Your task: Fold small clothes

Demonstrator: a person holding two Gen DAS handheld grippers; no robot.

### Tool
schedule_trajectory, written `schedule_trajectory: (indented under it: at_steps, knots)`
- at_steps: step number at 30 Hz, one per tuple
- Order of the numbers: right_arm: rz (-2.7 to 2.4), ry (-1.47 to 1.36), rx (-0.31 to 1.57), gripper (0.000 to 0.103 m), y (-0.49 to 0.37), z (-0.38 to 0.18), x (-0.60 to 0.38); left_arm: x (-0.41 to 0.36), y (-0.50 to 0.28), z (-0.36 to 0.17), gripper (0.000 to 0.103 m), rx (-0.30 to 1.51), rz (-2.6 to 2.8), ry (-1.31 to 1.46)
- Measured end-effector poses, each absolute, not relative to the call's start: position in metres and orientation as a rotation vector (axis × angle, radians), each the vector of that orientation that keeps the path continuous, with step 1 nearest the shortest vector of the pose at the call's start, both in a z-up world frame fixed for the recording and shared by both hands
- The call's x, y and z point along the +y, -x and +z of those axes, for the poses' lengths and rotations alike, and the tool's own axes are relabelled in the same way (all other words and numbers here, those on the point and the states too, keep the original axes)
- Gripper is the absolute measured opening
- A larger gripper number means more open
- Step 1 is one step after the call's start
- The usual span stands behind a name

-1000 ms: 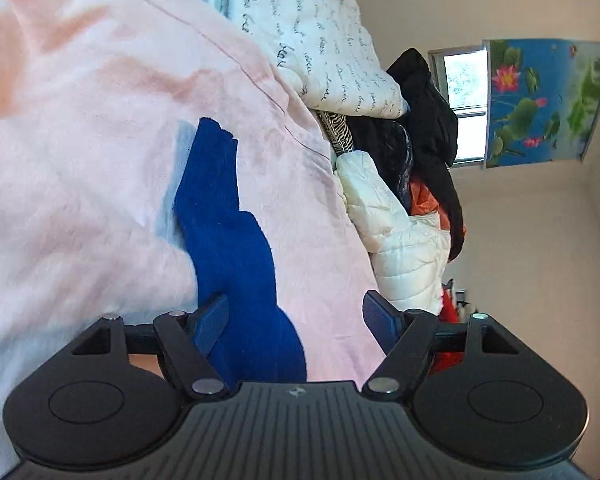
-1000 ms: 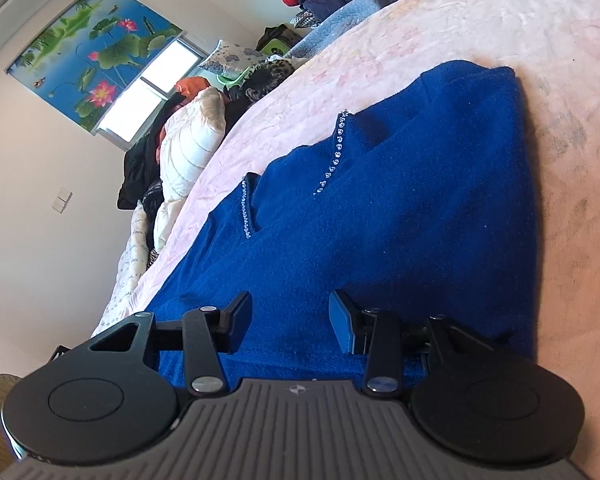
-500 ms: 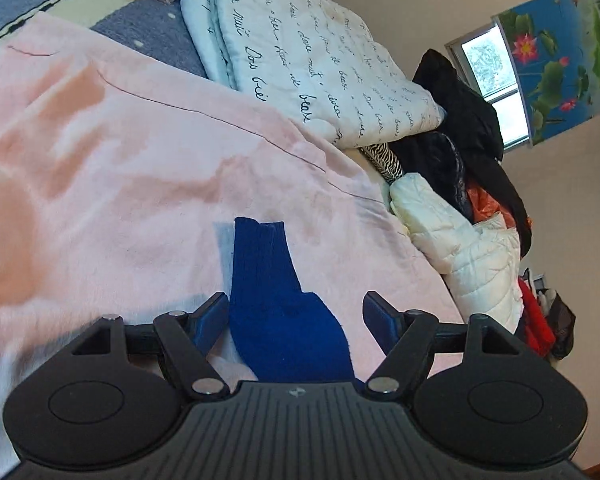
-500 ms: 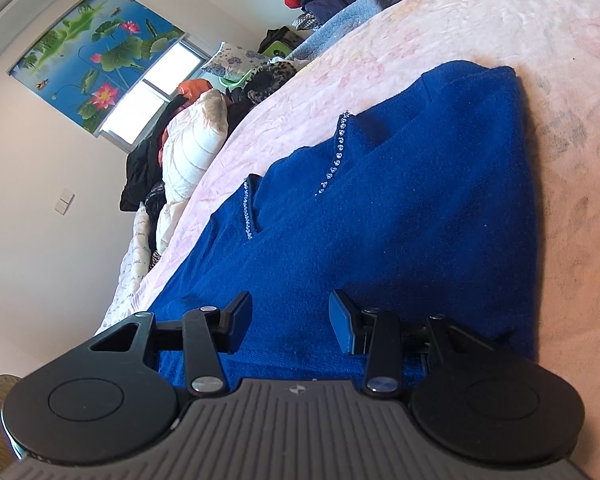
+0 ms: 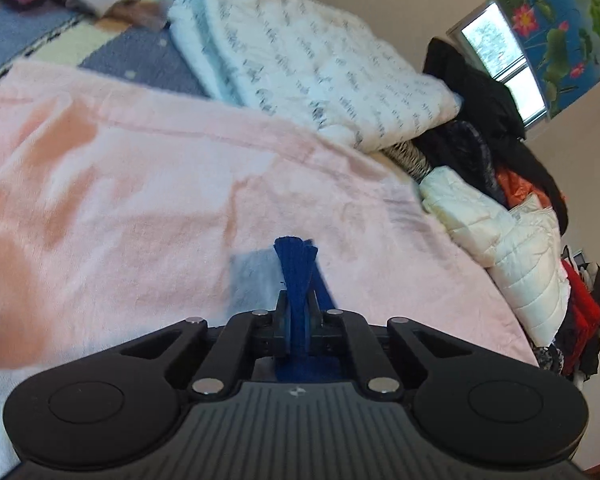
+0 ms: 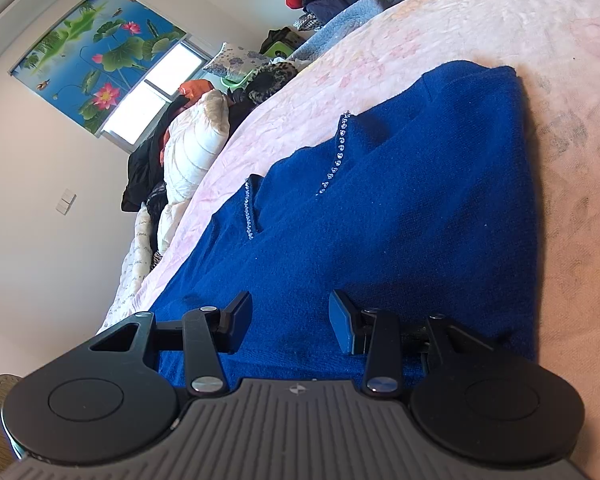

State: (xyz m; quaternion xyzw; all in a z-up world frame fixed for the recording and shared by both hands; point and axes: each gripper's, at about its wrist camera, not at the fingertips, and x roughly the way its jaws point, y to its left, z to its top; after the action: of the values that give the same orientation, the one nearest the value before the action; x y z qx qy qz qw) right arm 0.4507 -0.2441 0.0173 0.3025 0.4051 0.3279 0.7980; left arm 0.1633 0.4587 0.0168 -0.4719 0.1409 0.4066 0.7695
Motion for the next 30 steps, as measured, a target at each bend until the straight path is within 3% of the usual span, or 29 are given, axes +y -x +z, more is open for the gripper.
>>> schedule_trajectory:
  at_steps: [4, 8, 11, 15, 18, 23, 25, 26, 30]
  knots:
    - [0.706, -0.649, 0.865, 0.047, -0.45, 0.018, -0.245, 0.392, -0.187, 0.077, 0.005, 0.144, 0.753, 0.72]
    - [0.709, -0.653, 0.864, 0.047, -0.45, 0.018, -0.243, 0.275, -0.234, 0.111, 0.005, 0.106, 0.39, 0.471]
    - [0.706, -0.655, 0.865, 0.047, -0.449, 0.018, -0.243, 0.184, -0.273, 0.105, 0.006, 0.229, 0.111, 0.387]
    - [0.701, -0.659, 0.873, 0.047, -0.45, 0.018, -0.242, 0.102, -0.315, 0.055, 0.006, 0.528, -0.114, 0.327]
    - [0.689, -0.658, 0.891, 0.047, -0.452, 0.02, -0.241, 0.082, -0.322, 0.026, 0.006, 0.641, -0.101, 0.247]
    - [0.701, -0.659, 0.879, 0.053, -0.445, 0.057, -0.213, 0.07, -0.31, 0.019, 0.006, 0.57, -0.079, 0.157]
    - [0.81, -0.668, 0.937, 0.064, -0.447, 0.069, -0.182, 0.069, -0.307, 0.019, 0.006, 0.565, -0.075, 0.159]
    - [0.852, -0.664, 0.991, 0.075, -0.449, 0.071, -0.165, 0.065, -0.306, 0.021, 0.006, 0.561, -0.069, 0.149]
    - [0.875, -0.706, 1.187, 0.068, -0.472, 0.061, -0.114, 0.056, -0.299, 0.022, 0.006, 0.535, -0.045, 0.097]
